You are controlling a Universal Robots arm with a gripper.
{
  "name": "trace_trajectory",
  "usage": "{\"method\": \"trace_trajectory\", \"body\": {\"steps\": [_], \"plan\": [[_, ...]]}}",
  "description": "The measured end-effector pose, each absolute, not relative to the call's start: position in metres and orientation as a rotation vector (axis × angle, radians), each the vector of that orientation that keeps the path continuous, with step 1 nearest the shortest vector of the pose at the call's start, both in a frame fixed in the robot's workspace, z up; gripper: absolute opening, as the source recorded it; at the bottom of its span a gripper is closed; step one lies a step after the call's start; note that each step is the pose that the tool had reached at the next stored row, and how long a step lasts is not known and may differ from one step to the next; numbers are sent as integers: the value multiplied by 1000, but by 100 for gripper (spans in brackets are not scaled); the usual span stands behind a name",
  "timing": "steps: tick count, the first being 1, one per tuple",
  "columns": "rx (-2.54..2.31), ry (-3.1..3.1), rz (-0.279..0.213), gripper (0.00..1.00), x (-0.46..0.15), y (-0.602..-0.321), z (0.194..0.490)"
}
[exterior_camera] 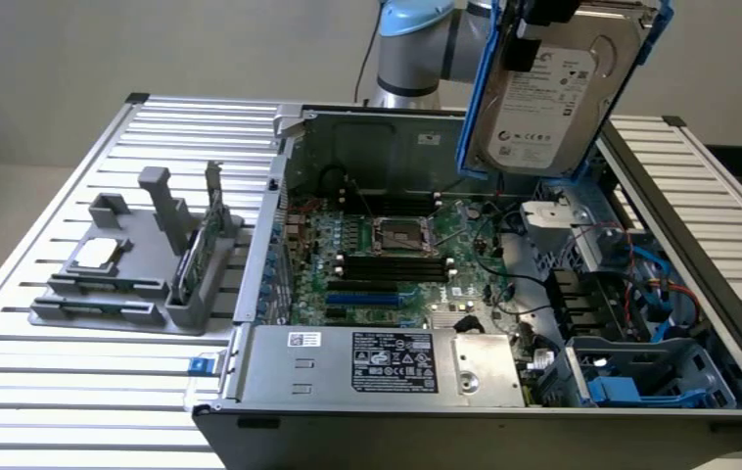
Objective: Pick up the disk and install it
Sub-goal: 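Pick up the disk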
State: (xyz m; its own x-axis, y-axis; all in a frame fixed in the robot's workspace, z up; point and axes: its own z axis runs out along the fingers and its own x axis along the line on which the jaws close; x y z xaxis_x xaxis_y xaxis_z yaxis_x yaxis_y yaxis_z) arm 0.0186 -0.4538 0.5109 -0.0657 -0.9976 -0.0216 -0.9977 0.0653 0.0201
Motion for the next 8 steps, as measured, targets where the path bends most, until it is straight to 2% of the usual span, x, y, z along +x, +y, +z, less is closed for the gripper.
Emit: {"method": "trace_trajectory", "body": {"steps": [8], "plan": [[-2144,2290,50,33,34,-475,511]]}}
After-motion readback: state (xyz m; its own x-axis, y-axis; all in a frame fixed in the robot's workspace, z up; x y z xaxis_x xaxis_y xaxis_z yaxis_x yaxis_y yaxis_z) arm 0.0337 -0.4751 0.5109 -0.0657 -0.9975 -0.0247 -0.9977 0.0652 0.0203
